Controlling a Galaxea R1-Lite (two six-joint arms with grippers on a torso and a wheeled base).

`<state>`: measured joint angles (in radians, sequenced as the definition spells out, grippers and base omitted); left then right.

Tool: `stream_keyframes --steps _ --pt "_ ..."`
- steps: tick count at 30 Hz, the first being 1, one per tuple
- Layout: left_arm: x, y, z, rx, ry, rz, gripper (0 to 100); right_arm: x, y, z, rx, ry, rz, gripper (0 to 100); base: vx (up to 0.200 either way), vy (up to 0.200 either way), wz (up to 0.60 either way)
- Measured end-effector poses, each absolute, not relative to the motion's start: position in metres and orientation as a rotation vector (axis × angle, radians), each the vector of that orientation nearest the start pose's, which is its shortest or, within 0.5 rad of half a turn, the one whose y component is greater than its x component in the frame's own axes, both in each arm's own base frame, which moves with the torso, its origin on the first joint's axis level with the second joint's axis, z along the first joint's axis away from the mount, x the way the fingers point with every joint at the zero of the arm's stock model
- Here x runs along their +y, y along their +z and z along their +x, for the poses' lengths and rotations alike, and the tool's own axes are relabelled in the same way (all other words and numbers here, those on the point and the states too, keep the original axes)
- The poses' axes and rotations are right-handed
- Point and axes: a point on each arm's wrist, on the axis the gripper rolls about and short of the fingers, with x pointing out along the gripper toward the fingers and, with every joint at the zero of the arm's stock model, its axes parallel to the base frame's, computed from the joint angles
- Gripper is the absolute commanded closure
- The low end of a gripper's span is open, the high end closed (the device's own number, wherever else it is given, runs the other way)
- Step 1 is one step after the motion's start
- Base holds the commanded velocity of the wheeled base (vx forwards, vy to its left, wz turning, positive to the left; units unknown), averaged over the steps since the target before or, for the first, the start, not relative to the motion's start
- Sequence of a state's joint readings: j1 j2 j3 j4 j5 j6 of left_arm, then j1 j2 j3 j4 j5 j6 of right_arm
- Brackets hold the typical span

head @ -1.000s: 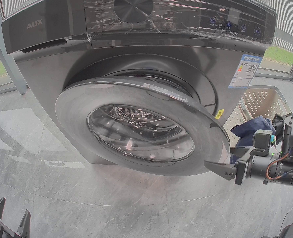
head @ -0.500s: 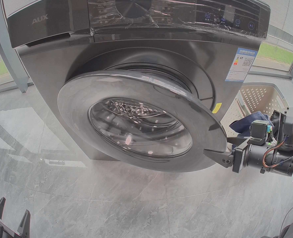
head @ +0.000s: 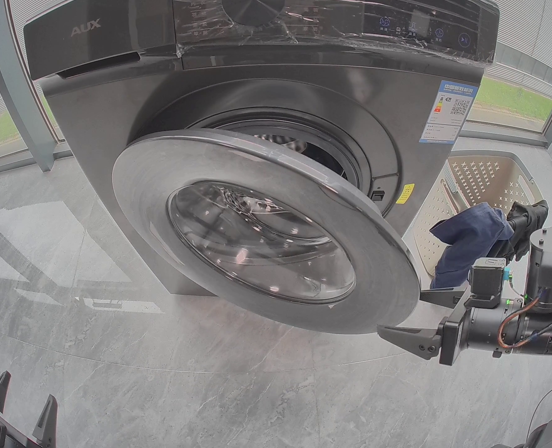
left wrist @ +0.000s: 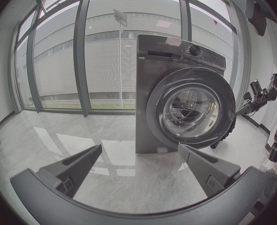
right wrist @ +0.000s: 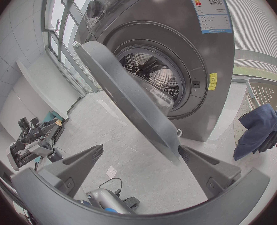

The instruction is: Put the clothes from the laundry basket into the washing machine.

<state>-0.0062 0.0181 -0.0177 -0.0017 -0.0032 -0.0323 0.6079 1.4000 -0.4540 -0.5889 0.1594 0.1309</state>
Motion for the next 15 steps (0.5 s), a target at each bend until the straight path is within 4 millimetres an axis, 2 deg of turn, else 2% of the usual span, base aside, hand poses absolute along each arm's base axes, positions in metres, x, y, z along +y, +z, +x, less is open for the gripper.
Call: stream_keyframes --steps 4,9,15 --pt "0.0 0.081 -0.023 -0.001 -0.009 -0.032 0 0.121 0.165 0.168 0.391 0.731 0.044 0 0.0 0.0 0.0" --pt "0.0 0.081 -0.023 -0.001 -0.009 -0.032 0 0.128 0.17 0.178 0.374 0.733 0.049 0 0.0 0.0 0.0" --pt "0.0 0.081 -0.023 -0.001 -0.01 -0.032 0 0.133 0.161 0.176 0.42 0.754 0.034 0 0.0 0.0 0.0"
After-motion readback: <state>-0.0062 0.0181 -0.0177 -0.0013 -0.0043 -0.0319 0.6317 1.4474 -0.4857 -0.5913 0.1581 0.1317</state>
